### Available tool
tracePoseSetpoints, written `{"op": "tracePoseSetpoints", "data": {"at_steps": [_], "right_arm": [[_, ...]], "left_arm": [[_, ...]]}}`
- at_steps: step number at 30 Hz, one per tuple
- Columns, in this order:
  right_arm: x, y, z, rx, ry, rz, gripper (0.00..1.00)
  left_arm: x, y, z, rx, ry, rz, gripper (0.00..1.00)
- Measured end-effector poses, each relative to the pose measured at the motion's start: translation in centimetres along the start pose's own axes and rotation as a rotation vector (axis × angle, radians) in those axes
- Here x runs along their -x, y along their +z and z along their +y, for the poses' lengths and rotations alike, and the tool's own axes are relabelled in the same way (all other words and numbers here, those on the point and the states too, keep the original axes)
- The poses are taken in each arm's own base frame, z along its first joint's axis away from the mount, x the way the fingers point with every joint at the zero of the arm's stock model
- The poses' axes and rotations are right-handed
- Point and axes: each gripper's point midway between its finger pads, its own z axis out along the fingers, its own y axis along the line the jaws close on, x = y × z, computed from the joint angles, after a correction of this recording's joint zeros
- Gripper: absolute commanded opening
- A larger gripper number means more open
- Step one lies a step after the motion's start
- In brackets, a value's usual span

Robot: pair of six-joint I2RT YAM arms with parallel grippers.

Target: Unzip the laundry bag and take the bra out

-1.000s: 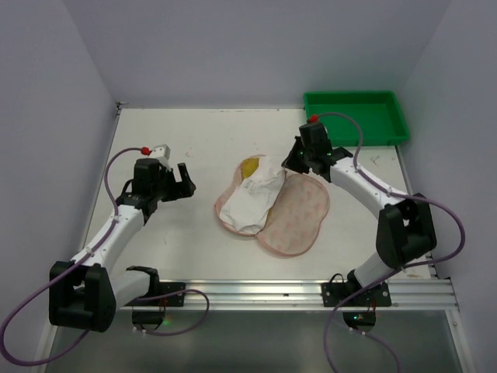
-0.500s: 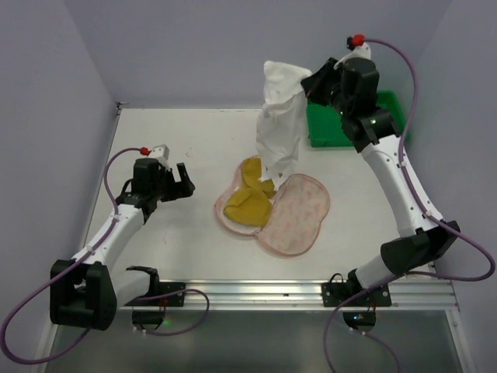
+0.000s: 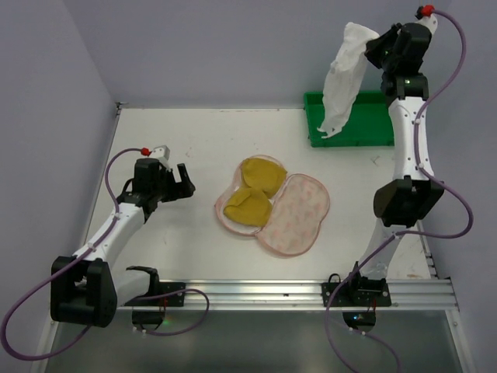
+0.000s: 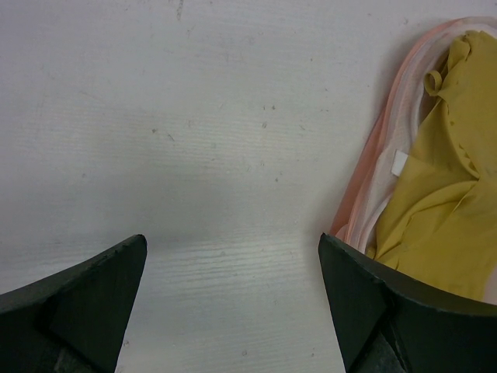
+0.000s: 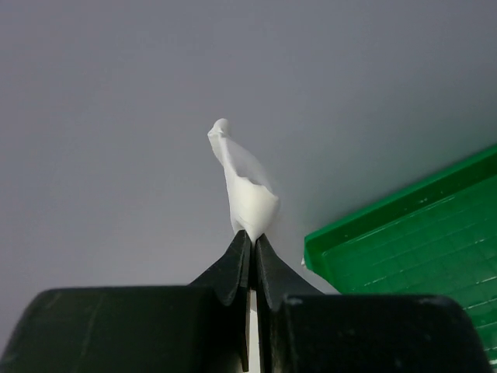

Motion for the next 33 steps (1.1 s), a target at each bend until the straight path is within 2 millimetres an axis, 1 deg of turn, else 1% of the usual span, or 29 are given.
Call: {"op": "tracePoseSetpoints", "data": {"at_steps": [2,4,6,8,11,12,14,16,18,22,26,29,30,32,33], "right_arm": [[0.2,1.3,-2.3,-0.028,0.021,-0.008,0.0],[0.4,2.5,-4.1,-0.04,0.043,-0.025,0.0],[0.2,3.6,-5.3,-0.043,0.063,-0.035,0.0],[-0.6,5.0,-6.1,-0.031,0.084,-0.028,0.0],[-3.4,7.0,-6.6,0.011,0.131,0.017,0.0],[-4.3,7.4,-6.8,0.019,0.144,0.034,0.0],[-6.8,8.1,-7.4,0.029,0.184,0.081,0.0],[-9.2,8.4,-8.3,0.025,0.221,0.128,0.0],[-11.1,8.5,-9.0,0.016,0.251,0.162,0.0],[-13.7,8.5,-11.0,-0.027,0.29,0.193,0.0],[-14.7,8.4,-14.1,-0.106,0.3,0.18,0.0],[-14.4,8.2,-17.1,-0.177,0.303,0.153,0.0],[-14.0,8.2,-18.1,-0.199,0.304,0.143,0.02],[-13.0,8.0,-19.9,-0.234,0.309,0.117,0.19],[-12.6,8.0,-20.5,-0.248,0.314,0.105,0.3]], "left_arm": [[0.0,0.0,0.0,-0.001,-0.003,0.0,0.95],[0.0,0.0,0.0,-0.001,-0.004,0.0,0.95],[0.0,0.0,0.0,0.0,-0.006,0.0,0.95],[0.0,0.0,0.0,0.0,-0.007,0.0,0.95],[0.0,0.0,0.0,0.0,-0.007,0.0,0.95],[0.0,0.0,0.0,0.0,-0.007,0.0,0.95],[0.0,0.0,0.0,0.001,-0.008,0.001,0.95],[-0.1,0.0,0.0,0.001,-0.008,0.003,0.95],[-0.2,0.0,0.0,0.002,-0.008,0.004,0.95],[-0.2,0.0,0.1,0.002,-0.009,0.006,0.95],[-0.3,0.0,0.1,0.002,-0.013,0.007,0.95],[-0.3,0.0,0.1,0.002,-0.019,0.009,0.95],[-0.4,0.0,0.1,0.001,-0.021,0.01,0.95],[-0.4,0.0,0.0,0.001,-0.029,0.012,0.95],[-0.4,0.0,0.0,0.0,-0.029,0.013,0.95]]}}
